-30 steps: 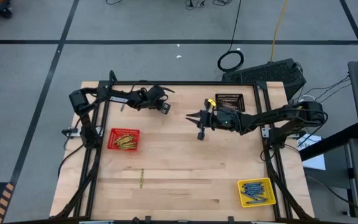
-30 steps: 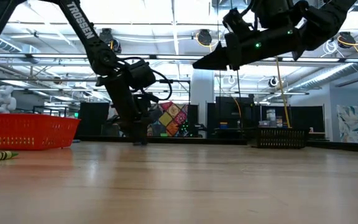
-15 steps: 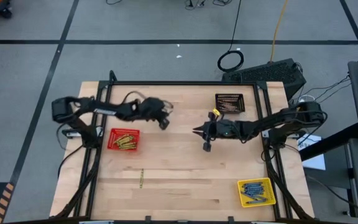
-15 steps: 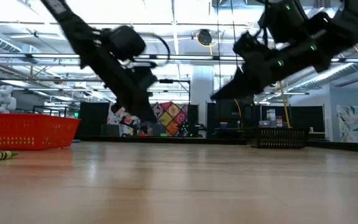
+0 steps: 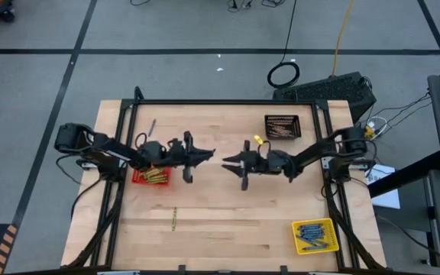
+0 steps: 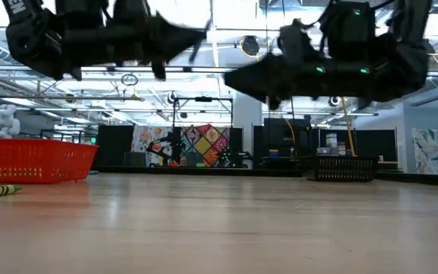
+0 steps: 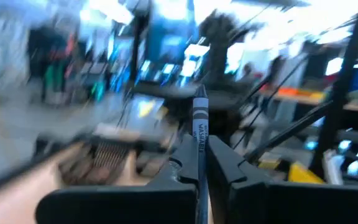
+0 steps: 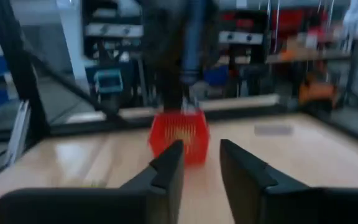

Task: Sort crayons
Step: Put the right blue crayon into the yellow bin

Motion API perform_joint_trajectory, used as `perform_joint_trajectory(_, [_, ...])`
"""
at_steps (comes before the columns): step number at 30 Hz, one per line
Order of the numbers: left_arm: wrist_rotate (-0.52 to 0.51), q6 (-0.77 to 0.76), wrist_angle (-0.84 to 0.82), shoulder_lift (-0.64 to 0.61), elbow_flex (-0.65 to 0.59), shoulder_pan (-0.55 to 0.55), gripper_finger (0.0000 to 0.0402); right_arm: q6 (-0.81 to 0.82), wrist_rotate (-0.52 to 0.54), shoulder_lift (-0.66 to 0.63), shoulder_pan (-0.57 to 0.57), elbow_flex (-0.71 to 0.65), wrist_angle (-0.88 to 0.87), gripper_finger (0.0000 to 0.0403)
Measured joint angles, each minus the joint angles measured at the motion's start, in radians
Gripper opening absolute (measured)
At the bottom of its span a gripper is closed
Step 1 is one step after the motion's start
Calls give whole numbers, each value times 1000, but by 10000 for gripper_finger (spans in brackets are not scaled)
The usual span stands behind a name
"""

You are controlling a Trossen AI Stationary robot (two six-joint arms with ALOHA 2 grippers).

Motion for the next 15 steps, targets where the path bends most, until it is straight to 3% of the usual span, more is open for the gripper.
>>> perform_joint_trajectory(8, [32,115,125,-3,12,-54,2,-129,-11,67,7,201,39,161])
perform_joint_trajectory(15, [43,117,132,-3,12,-61,2,-190,-27,69,31,279,-11,151])
